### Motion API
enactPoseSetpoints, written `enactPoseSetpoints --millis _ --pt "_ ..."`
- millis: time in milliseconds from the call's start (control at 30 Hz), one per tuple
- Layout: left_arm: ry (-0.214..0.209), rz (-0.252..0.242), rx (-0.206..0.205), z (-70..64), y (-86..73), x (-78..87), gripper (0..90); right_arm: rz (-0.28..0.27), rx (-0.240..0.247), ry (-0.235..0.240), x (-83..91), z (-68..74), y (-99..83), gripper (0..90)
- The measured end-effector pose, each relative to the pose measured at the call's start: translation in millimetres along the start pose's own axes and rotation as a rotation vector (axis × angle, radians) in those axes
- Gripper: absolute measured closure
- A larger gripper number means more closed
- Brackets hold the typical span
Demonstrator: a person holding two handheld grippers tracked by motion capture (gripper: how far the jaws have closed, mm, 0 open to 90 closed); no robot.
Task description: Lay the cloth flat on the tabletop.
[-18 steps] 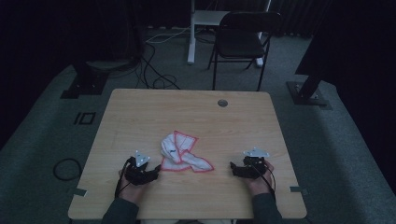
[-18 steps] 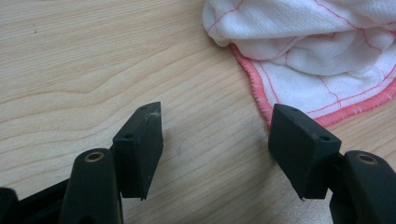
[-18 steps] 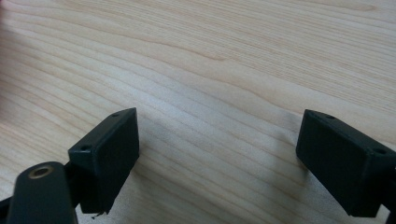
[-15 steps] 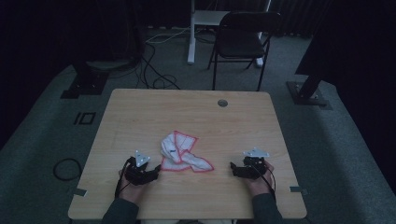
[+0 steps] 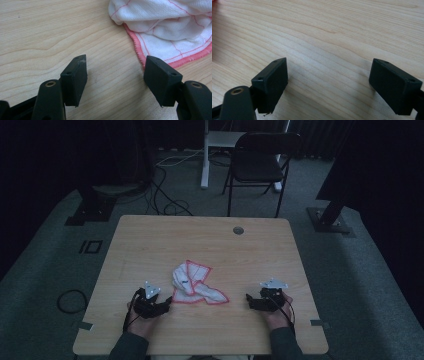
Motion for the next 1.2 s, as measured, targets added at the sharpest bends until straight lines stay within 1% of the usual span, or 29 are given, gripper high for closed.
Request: enactPoseSetpoints --millis 233,333,367,467,533,600,667,800,1000,1200 --pt "-0.001 -0.002 -0.001 -0.2 -0.2 0.4 36.9 -0.006 -0.002 -0.003 0.1 -0.1 0.2 18.5" --pt "-0.002 0.004 0.004 -0.5 0.1 1.9 42.5 -0.006 -0.002 -0.002 0.2 -0.1 0.2 18.8" --pt "-0.001 0.004 0.007 -0.3 0.1 2.1 44.3 -0.008 0.001 0.002 0.3 0.0 0.2 20.3" --pt "0.000 0.006 0.012 0.6 0.3 2.4 45.9 -0.014 0.011 0.016 1.4 0.8 0.1 25.4" --pt "-0.002 0.005 0.021 1.1 0.3 2.9 47.3 -0.017 0.012 0.014 2.6 1.1 0.4 32.2" --pt "-0.014 0.005 0.033 1.6 0.4 3.7 49.1 -0.018 0.016 0.015 3.9 2.2 0.4 37.2" --pt "-0.033 0.002 0.054 2.1 0.5 4.2 50.3 -0.022 0.036 0.020 4.6 3.9 0.6 40.8" --pt "-0.027 -0.006 0.057 3.5 1.3 6.3 51.8 -0.025 0.051 0.036 6.2 9.3 2.0 44.7" --pt "-0.023 -0.001 0.061 5.6 0.5 7.9 54.1 -0.062 0.080 0.067 14.3 21.1 8.3 51.3" --pt "-0.022 -0.006 0.060 5.1 0.9 8.6 54.1 -0.109 0.089 0.106 23.7 31.4 17.5 57.4"
Point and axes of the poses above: each handheld gripper's, and its own axes: x roughly backward along the jaws, y roughly out of its top, z roughly to its left, the point moved 4 cm from there along -x, roughly forward along the jaws, and after that the axes turned 2 degrees about -z, right-handed, at the moved point
